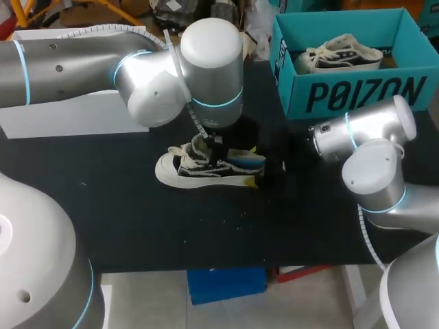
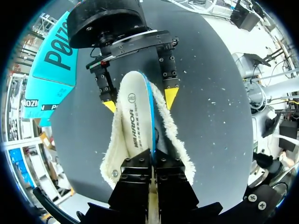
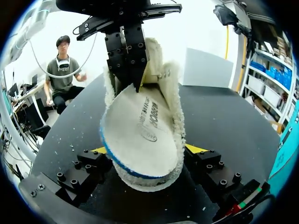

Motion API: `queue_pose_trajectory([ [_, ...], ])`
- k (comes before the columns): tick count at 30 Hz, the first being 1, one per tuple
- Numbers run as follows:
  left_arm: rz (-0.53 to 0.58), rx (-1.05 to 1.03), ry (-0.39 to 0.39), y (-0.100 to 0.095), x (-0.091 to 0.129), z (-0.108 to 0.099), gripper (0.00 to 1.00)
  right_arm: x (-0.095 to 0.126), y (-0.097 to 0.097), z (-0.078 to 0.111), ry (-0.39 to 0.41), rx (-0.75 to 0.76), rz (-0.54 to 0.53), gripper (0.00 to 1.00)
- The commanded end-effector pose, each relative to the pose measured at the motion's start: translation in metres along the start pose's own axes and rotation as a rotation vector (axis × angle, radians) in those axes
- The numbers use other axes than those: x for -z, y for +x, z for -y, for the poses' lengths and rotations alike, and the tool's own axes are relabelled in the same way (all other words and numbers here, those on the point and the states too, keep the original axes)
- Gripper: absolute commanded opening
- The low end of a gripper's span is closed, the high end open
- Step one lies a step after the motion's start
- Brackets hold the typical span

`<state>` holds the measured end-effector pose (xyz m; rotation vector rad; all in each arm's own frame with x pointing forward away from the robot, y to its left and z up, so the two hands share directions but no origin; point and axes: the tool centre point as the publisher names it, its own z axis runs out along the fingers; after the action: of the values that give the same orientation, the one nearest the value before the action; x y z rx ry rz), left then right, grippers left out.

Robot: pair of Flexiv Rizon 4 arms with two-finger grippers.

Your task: Take the shoe out of the shoebox, open the shoe tongue, remove and reinsert the insole, then place the shoe into the shoebox

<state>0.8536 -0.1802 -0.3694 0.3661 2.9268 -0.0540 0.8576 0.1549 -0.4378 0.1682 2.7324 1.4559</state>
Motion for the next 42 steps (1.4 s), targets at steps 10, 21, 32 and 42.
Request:
queue_pose_trajectory([
  [10, -0.012, -0.041, 0.06, 0.001, -0.006, 0.008, 0.0, -0.003, 0.0, 0.001, 0.003, -0.001, 0.0, 0.0],
  [21, 0.029, -0.127, 0.172, 0.0, -0.013, 0.021, 0.22, -0.003, 0.0, 0.001, 0.003, -0.001, 0.0, 0.0],
  [32, 0.064, -0.154, 0.187, 0.0, -0.013, 0.039, 0.4, -0.003, 0.0, 0.001, 0.003, -0.001, 0.0, 0.0],
  [42, 0.113, -0.164, 0.182, -0.018, -0.02, 0.053, 0.4, -0.003, 0.0, 0.001, 0.003, -0.001, 0.0, 0.0],
])
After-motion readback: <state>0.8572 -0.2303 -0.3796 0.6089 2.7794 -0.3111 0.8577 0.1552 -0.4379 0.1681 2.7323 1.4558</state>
